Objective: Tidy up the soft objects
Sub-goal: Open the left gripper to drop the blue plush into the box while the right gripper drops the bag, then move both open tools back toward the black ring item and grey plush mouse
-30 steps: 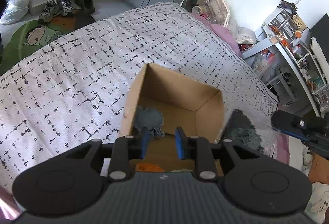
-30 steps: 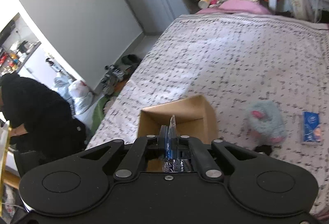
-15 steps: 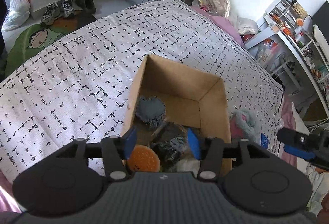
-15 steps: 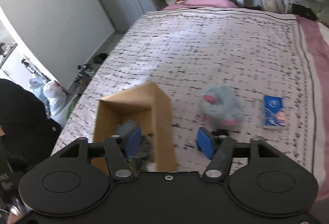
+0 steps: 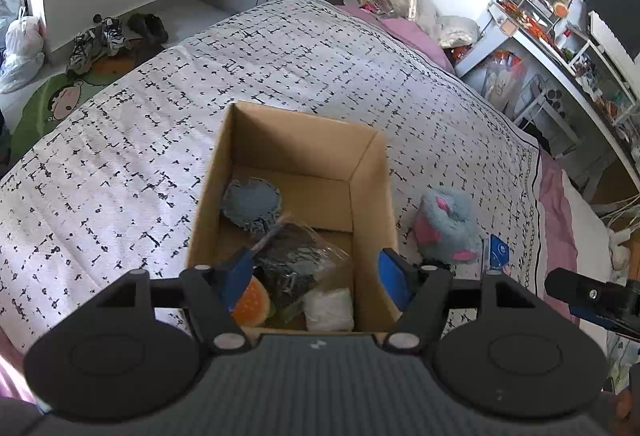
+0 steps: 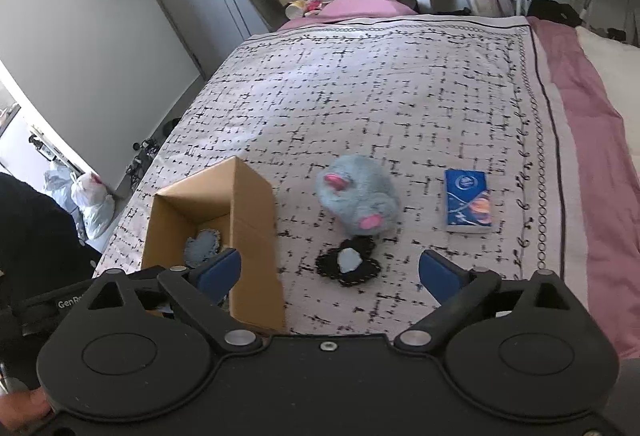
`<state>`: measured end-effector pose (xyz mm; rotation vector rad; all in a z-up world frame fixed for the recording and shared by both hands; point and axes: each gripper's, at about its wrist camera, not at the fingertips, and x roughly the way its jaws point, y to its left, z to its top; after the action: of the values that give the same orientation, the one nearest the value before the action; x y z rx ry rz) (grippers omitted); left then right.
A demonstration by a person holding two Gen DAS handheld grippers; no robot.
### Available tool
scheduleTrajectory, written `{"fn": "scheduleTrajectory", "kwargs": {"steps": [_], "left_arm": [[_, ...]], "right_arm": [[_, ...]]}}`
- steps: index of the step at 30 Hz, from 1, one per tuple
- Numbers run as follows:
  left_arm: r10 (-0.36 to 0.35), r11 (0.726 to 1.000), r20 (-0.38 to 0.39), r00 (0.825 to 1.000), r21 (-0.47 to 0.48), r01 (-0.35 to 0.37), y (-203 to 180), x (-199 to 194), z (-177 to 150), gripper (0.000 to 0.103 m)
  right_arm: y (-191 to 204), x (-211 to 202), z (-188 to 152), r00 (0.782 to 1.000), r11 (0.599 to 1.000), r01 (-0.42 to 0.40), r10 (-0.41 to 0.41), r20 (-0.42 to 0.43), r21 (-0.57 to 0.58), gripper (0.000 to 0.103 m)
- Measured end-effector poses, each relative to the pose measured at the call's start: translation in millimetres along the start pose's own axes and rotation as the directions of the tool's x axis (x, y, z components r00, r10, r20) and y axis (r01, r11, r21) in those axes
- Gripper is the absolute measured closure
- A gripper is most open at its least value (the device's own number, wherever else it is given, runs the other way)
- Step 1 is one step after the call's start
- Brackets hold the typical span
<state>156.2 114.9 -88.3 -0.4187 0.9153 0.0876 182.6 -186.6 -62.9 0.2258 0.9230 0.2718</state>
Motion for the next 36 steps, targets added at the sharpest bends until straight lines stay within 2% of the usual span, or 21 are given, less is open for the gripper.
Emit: {"fn": "scheduleTrajectory", "kwargs": {"steps": [16, 36], "left_arm": [[0.021, 0.995, -0.023, 1.000, 0.100, -0.019, -66.8, 5.1, -14.5, 0.035], [0.060, 0.978, -0.062, 0.996, 0.203, -0.046, -148.4, 40.4, -29.9, 0.035]], "right_arm": [[-69.7, -6.9, -2.7, 1.000, 0.993, -0.020, 0.019, 0.010, 0.114, 0.001], [-127.7, 12.4, 7.5, 0.998, 0.996, -0.060, 0.060, -0.002, 0.071, 0.000]]}}
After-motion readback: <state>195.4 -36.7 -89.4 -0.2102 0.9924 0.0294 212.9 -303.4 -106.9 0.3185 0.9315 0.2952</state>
